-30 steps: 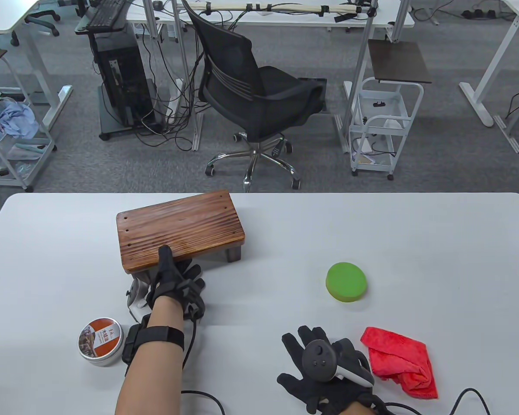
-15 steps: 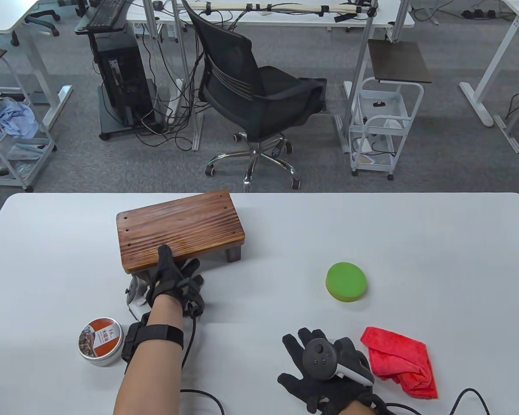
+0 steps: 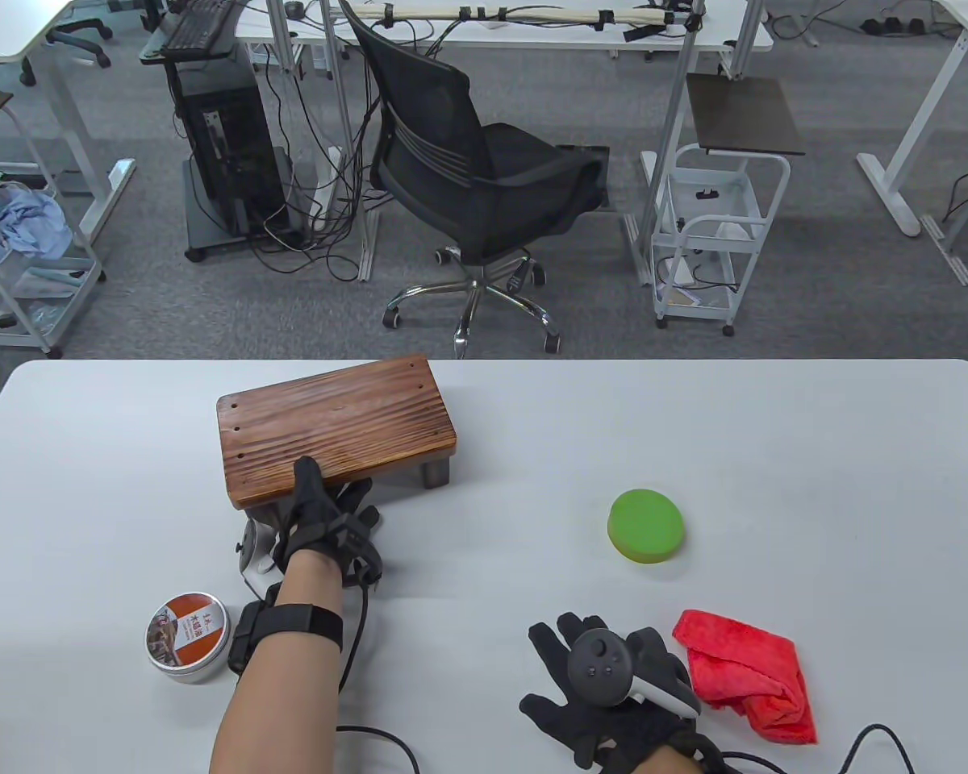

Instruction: Dip and apply wood wax on stool

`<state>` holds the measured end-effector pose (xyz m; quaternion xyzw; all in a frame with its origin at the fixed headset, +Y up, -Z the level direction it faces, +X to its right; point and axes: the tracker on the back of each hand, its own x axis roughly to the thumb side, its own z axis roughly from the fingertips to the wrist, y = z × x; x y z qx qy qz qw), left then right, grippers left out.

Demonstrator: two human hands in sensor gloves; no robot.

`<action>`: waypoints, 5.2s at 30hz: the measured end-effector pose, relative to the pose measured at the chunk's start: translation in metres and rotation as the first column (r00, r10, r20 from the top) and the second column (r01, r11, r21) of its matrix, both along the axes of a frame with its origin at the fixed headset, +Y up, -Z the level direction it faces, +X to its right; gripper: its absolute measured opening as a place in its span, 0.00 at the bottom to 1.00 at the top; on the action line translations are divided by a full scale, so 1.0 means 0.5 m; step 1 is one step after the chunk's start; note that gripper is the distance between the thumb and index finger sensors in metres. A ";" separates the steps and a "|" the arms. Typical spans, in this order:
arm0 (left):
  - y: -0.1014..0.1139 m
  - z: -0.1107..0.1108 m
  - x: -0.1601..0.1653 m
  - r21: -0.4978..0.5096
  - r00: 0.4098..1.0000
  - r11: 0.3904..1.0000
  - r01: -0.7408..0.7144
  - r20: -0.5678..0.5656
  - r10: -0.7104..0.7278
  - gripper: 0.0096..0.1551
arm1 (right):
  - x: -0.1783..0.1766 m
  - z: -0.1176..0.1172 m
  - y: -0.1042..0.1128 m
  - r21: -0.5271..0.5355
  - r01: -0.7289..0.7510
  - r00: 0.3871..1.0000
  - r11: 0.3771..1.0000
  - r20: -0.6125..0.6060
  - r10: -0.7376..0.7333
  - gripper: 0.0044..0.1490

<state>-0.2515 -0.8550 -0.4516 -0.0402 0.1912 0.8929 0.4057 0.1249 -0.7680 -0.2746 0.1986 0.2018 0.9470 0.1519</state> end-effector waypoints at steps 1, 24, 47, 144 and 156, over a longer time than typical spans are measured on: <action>0.000 0.000 0.001 0.005 1.000 1.000 -0.001 -0.009 0.001 0.47 | 0.001 0.000 0.000 0.000 0.002 1.000 1.000 0.001 -0.002 0.59; 0.039 0.046 0.068 0.033 0.998 0.998 0.052 0.023 -0.053 0.46 | 0.016 -0.002 0.008 0.013 0.060 0.998 0.998 0.008 -0.060 0.58; 0.049 0.140 0.242 0.089 0.978 0.993 0.077 0.189 -0.092 0.46 | 0.022 0.002 0.011 0.025 0.104 0.995 0.994 0.002 -0.104 0.58; 0.305 0.269 0.093 0.323 -0.527 -0.596 0.735 -0.280 -0.802 0.73 | 0.014 0.002 -0.006 -0.014 0.071 0.997 0.997 0.005 -0.071 0.57; 0.261 0.259 0.028 0.331 -0.459 -0.503 0.798 -0.207 -0.864 0.74 | 0.005 -0.003 -0.015 -0.018 0.018 1.000 1.000 0.007 -0.018 0.56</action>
